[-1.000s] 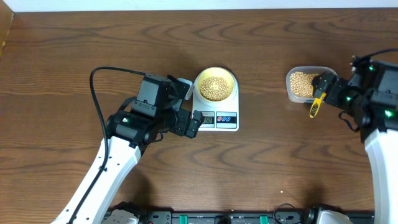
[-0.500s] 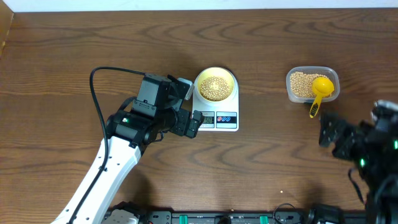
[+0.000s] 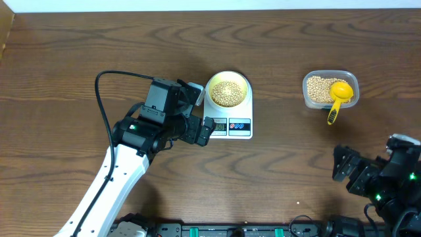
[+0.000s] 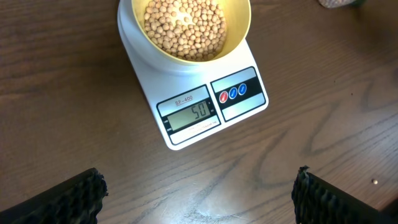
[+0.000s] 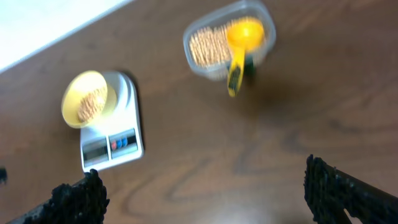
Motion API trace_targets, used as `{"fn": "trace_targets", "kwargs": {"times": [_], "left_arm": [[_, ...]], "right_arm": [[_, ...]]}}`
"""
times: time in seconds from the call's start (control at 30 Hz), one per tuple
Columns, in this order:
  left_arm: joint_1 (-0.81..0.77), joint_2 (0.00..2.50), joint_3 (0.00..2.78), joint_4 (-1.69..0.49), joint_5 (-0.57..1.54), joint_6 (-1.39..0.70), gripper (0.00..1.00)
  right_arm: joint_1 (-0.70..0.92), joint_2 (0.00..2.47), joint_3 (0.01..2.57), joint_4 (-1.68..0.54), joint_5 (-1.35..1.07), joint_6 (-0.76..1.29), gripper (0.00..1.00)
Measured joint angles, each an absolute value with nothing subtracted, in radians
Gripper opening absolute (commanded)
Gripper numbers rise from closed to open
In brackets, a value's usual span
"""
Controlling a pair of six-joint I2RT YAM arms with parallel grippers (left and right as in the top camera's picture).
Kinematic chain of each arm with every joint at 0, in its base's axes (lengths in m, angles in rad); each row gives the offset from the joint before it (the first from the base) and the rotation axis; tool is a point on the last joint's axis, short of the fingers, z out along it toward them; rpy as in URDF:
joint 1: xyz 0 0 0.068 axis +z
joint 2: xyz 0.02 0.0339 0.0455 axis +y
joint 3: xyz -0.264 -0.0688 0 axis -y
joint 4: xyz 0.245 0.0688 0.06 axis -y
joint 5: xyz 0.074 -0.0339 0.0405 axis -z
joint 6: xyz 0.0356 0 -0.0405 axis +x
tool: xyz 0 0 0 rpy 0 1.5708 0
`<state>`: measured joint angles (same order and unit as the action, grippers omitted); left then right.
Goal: Scoop item into bowl and weigh 50g on scale
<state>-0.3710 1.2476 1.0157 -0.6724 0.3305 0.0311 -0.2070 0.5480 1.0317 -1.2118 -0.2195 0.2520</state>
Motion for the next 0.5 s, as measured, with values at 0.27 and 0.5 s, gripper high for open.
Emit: {"fn": "trace_targets", "kwargs": {"times": [0.27,0.5], "left_arm": [[-0.371,1.248,1.016,-0.673,0.330,0.031,0.98],[-0.371,1.248,1.016,-0.672,0.330,0.031,0.98]], "right_arm": [[-0.207,0.548,1.032,-1.316,-0.216,0.252,0.99],[-0.207,0.548,1.032,-1.317,-0.216,0.264,0.99]]}}
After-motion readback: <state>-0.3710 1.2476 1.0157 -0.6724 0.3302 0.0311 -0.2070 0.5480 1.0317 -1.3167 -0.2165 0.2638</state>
